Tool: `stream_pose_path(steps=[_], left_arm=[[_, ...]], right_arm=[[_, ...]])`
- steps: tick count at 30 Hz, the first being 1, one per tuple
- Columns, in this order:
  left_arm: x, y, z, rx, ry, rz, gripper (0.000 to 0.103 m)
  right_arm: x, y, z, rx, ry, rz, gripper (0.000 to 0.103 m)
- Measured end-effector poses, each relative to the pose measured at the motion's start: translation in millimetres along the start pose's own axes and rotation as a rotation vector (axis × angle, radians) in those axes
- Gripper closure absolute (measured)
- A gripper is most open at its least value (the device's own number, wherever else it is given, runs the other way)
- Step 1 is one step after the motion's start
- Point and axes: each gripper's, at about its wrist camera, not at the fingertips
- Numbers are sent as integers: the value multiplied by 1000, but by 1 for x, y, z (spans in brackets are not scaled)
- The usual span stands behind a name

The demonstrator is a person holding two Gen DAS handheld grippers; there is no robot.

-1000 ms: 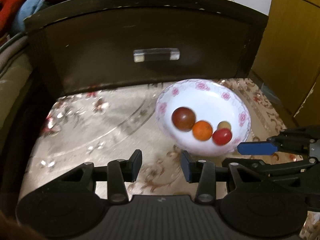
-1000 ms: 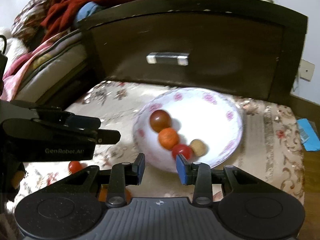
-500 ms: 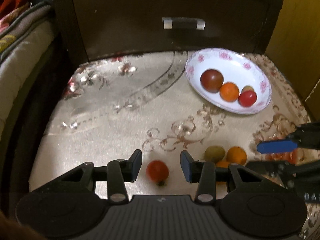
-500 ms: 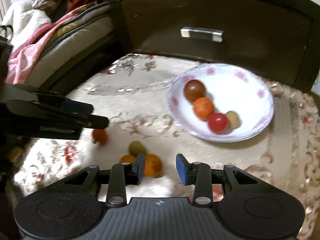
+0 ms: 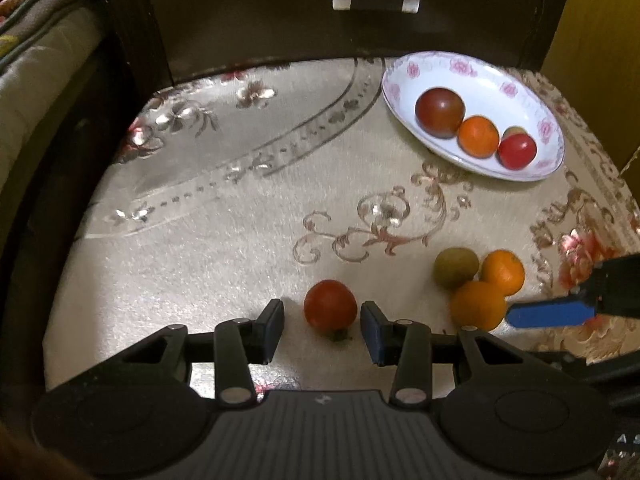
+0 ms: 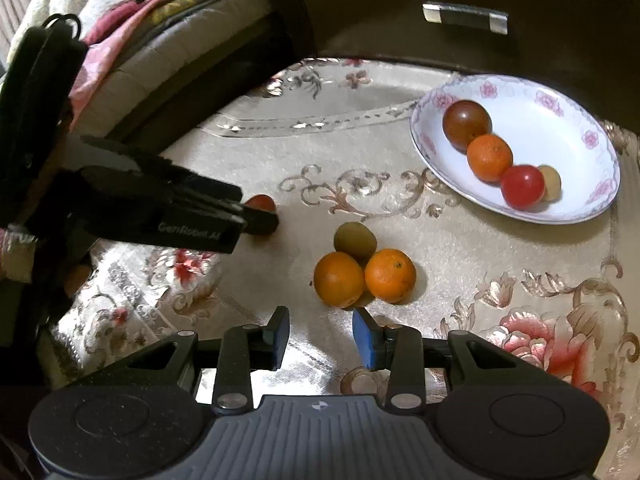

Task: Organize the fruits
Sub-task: 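Move the left gripper to a red tomato while the right approaches the oranges, then grasp the red tomato with the left gripper while the right grasps an orange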

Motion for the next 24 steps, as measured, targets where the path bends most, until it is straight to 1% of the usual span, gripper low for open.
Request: stream_pose_path(steps=[9, 14, 18, 24], left_arm=[[1, 3, -4, 10, 19, -14, 53], [1, 3, -6, 1, 20, -18, 58], [1, 2, -11, -2, 43, -18, 59], [-1, -4, -11, -10, 40, -22, 63]], right_arm=[[4, 11, 4, -21, 3, -32, 72], [7, 14, 7, -36, -16, -53, 72], [9, 17, 8, -42, -24, -65, 75], [6, 10, 6, -43, -31, -49, 76]])
Point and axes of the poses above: each gripper's, at about its wrist camera, not at the fingertips, and y roughly the way its jaws point, z to its left, x to its top, and after that the axes turned 15 degrees about -x, right-handed
